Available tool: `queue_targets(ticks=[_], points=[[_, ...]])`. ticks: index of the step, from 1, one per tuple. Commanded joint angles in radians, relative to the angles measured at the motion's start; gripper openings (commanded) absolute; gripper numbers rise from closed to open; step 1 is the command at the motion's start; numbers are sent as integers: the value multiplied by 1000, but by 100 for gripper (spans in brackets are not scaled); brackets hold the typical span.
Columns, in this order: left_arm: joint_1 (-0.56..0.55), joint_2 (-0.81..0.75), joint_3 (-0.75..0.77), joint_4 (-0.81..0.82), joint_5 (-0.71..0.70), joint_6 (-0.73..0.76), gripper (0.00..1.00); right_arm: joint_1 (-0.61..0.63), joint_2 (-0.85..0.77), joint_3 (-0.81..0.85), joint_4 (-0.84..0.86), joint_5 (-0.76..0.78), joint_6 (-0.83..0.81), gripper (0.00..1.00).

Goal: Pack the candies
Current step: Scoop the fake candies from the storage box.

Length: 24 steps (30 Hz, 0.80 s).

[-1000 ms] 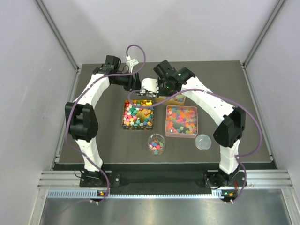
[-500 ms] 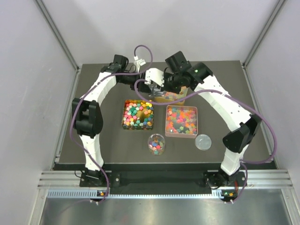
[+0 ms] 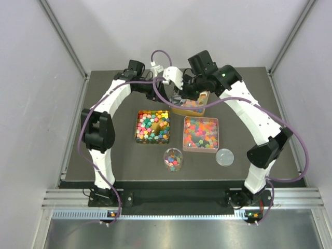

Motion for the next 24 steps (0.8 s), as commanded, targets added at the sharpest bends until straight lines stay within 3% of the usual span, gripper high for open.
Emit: queue_targets(ticks=[1, 6, 9, 24], points=[[22, -28, 71, 42, -124, -6, 69, -65, -54, -77, 29, 28, -31, 0], [45, -65, 114, 37, -270, 54, 74, -141, -187, -368, 25, 110, -94, 0], [45, -56, 112, 37, -274, 46, 74, -174, -253, -494, 50, 137, -137, 0], [43, -44, 68, 71, -208, 5, 74, -189, -242, -590, 46, 340, -459, 0]])
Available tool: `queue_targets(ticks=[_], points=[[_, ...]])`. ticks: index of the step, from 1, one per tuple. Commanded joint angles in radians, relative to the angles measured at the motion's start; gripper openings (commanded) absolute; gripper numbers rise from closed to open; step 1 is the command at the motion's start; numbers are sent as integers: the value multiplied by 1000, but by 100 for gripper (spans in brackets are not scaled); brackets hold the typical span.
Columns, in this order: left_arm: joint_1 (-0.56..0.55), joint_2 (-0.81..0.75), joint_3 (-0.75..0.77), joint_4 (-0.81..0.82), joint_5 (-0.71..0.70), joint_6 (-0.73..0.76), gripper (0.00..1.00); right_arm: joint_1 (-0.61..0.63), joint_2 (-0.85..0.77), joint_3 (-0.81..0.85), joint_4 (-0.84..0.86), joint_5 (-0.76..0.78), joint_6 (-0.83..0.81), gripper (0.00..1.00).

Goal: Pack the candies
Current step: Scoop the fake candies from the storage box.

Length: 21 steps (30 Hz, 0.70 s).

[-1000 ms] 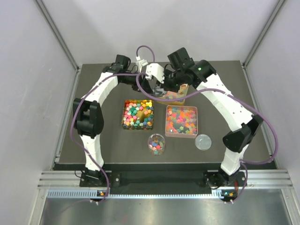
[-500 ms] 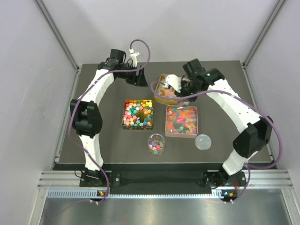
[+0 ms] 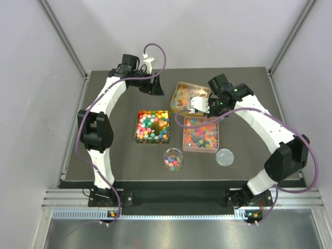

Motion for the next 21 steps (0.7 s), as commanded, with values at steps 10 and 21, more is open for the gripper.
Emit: queue_targets(ticks=[10, 21], points=[[9, -131, -137, 110, 38, -9, 74, 25, 72, 78, -17, 83, -261, 0], [71, -254, -272, 139, 69, -19, 74, 137, 22, 19, -91, 115, -400, 0]])
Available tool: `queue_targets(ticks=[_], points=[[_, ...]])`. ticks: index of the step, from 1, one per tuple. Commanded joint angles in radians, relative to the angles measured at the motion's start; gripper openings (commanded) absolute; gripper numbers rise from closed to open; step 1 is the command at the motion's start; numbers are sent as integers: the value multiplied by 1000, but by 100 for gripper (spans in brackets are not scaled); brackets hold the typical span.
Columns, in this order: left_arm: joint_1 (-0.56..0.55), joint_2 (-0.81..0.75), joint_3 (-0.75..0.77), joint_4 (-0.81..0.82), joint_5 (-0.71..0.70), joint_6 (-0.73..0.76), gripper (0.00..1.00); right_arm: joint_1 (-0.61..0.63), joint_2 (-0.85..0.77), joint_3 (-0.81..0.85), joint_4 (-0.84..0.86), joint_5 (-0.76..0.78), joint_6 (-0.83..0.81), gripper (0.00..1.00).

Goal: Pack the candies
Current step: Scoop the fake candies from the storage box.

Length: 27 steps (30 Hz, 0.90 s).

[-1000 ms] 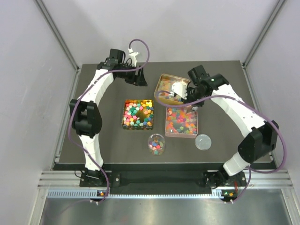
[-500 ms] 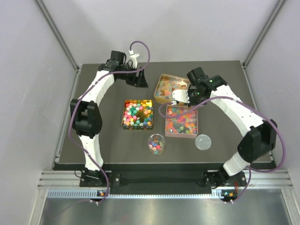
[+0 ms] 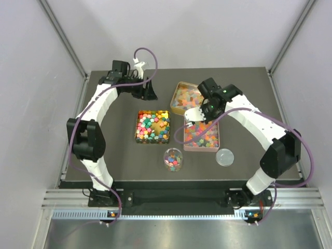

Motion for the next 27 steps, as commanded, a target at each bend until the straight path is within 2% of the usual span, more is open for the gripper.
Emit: queue_targets(ticks=[1, 13, 27], points=[[26, -89, -63, 79, 40, -5, 74, 58, -48, -32, -32, 47, -103, 0], [32, -164, -147, 142, 28, -48, 75, 80, 9, -129, 119, 230, -201, 0], [50, -202, -195, 156, 19, -47, 75, 152, 59, -156, 129, 218, -178, 0]])
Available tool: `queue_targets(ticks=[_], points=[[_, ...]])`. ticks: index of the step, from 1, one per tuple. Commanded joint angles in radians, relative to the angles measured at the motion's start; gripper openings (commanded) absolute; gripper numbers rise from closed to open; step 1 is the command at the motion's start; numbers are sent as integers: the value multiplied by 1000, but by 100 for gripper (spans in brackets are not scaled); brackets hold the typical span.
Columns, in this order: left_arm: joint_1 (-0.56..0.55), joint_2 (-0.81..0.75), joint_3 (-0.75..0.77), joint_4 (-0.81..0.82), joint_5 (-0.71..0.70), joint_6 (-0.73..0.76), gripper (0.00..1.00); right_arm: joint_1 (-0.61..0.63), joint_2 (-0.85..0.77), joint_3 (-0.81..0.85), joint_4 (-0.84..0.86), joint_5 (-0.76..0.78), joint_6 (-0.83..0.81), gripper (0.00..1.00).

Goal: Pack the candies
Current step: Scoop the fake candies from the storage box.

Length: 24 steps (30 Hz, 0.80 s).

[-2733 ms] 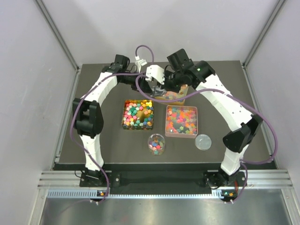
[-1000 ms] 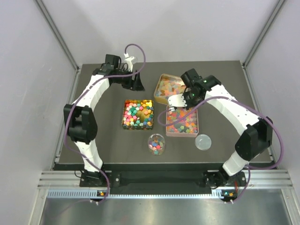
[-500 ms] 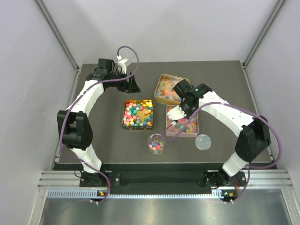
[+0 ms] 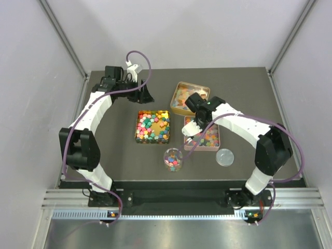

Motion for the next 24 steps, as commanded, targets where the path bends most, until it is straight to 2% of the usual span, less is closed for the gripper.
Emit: queue_targets(ticks=[1, 15, 21, 24], points=[[9, -46, -17, 46, 8, 1, 75, 42, -4, -1, 9, -22, 17, 0], [11, -53, -35, 61, 23, -32, 75, 119, -20, -28, -11, -42, 78, 0], [11, -60, -49, 75, 26, -45, 75, 148, -32, 50, -76, -37, 109, 0], [11, -57, -49, 89, 26, -53, 75, 129, -43, 45, -51, -8, 73, 0]])
